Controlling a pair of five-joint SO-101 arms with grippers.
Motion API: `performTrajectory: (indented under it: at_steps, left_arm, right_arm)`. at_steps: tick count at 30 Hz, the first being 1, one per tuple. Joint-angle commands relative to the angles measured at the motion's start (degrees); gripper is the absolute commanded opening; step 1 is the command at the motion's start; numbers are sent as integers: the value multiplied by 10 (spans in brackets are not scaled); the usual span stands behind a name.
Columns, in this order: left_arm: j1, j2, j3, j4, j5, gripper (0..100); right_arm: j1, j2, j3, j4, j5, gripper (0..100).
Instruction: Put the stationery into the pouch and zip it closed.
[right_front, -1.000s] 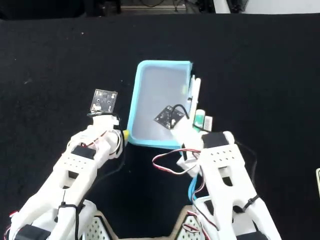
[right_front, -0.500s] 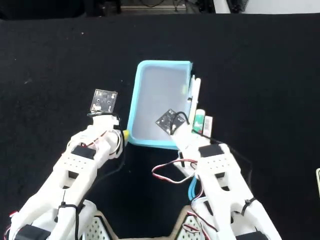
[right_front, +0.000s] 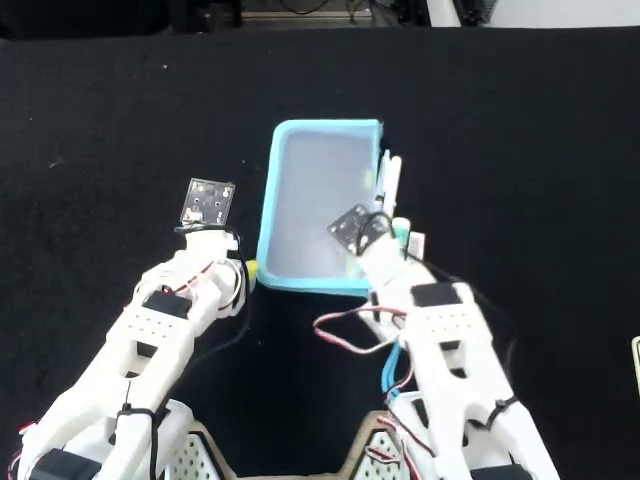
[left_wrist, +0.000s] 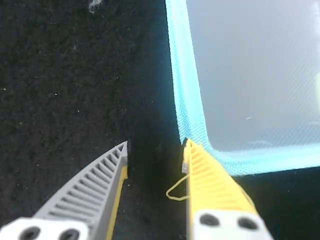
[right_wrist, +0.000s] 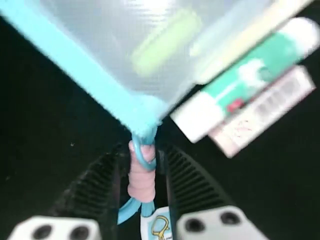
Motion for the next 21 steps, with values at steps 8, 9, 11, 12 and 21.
performTrajectory:
  at_steps: [8, 9, 11, 12, 21]
  left_arm:
    - [-4, -4, -8, -9, 3, 184]
    - [-4, -4, -8, -8, 3, 184]
    - [-4, -4, -8, -8, 3, 184]
    - [-4, -4, -8, -8, 3, 184]
    - [-1, -4, -8, -8, 3, 184]
  right_arm:
    - [-33, -22, -36, 135, 1, 209]
    - [-33, -22, -29, 128, 0, 203]
    - [-33, -22, -13, 96, -24, 191]
    - [-33, -22, 0, 72, -40, 191]
    - [-34, -22, 40, 4, -59, 189]
